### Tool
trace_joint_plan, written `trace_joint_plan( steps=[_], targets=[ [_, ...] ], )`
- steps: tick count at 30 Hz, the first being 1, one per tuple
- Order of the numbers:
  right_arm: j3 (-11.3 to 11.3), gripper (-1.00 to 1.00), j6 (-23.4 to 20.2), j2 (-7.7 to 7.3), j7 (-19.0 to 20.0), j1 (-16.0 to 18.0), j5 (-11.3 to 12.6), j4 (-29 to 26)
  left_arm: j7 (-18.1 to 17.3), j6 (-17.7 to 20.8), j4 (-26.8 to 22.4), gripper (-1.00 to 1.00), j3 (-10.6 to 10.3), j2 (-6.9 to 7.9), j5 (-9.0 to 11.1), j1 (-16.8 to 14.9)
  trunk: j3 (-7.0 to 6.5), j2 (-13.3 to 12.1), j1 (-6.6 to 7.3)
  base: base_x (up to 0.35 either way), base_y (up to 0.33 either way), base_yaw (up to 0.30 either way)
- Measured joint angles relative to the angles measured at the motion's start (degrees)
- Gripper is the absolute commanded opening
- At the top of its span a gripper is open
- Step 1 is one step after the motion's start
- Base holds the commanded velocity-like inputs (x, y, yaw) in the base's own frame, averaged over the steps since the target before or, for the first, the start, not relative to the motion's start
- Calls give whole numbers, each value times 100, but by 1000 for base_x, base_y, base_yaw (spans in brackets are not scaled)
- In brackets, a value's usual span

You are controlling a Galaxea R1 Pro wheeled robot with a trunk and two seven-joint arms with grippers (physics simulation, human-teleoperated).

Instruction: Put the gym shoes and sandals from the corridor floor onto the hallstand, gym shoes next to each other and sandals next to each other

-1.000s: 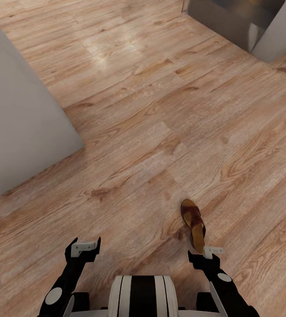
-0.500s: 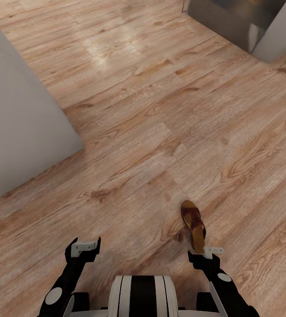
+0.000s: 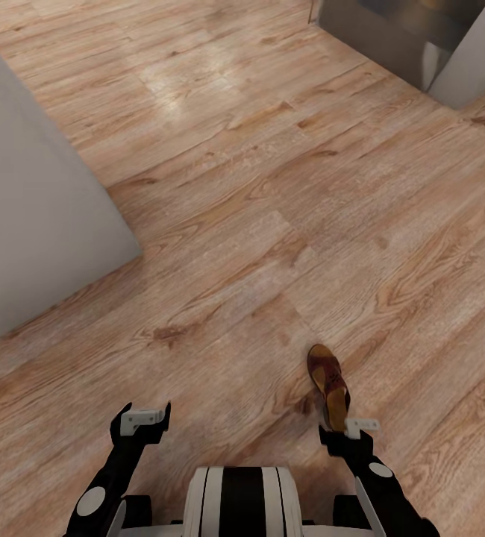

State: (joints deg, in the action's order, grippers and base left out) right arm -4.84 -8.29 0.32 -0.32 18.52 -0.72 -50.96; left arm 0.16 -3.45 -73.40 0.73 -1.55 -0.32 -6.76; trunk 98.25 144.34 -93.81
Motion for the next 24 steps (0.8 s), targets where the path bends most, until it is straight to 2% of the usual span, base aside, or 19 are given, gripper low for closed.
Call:
trace_joint_plan(
  steps=[6, 7, 24],
  targets=[
    [2, 100, 0, 0, 0, 2, 0, 0, 0, 0, 0, 100, 0, 0, 0, 0, 0, 0, -1, 59, 0, 0],
    [1, -100, 0, 0, 0, 2, 0, 0, 0, 0, 0, 100, 0, 0, 0, 0, 0, 0, -1, 18, 0, 0],
    [-5, -100, 2, -2, -12, 2, -38, 0, -1, 0, -2, 100, 1, 0, 0, 1, 0, 0, 0, 1, 0, 0]
  ],
)
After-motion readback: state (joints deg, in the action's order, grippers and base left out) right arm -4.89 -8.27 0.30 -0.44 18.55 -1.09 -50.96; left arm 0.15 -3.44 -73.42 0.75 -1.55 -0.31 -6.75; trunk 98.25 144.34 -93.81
